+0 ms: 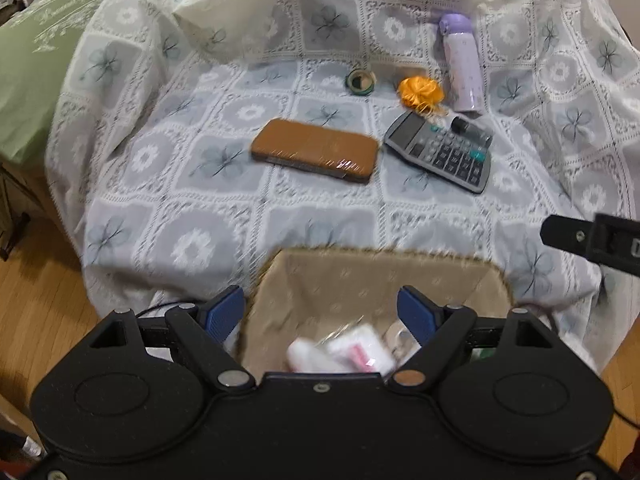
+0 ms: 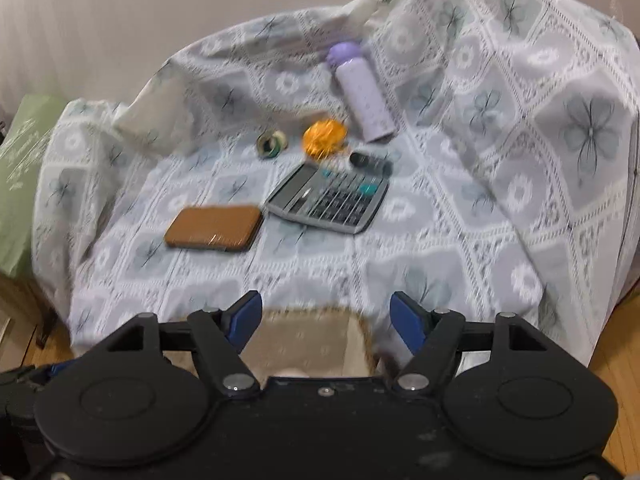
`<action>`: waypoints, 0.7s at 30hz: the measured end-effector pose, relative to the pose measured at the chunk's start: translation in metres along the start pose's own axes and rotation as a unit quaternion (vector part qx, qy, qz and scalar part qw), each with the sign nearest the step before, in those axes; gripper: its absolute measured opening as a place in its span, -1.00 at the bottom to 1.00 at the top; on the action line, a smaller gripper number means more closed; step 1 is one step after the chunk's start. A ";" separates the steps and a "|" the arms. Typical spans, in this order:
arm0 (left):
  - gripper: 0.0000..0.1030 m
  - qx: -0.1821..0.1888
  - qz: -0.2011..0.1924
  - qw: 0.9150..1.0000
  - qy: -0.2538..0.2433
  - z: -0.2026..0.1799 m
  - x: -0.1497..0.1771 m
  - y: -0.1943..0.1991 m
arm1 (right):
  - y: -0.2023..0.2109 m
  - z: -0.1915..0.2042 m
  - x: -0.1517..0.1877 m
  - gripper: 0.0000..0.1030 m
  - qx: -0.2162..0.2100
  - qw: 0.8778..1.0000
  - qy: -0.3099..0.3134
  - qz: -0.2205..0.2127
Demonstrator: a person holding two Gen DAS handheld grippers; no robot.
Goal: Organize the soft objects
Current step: 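Withdraw both tools and move the right tool toward the dark teal glass bottle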
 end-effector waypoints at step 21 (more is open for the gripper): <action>0.60 0.020 0.052 0.997 -0.053 -0.095 -0.023 -0.110 | -0.139 -0.048 -0.094 0.38 0.083 0.995 -0.030 0.042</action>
Point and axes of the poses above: each gripper's, at about its wrist camera, not at the fingertips, and y roughly against the way its jaws point, z to its left, x to its underside, the point moved 10 cm from there along -y, roughly the way its jaws point, and after that the axes turned 14 degrees about x, right-handed, at the moved point
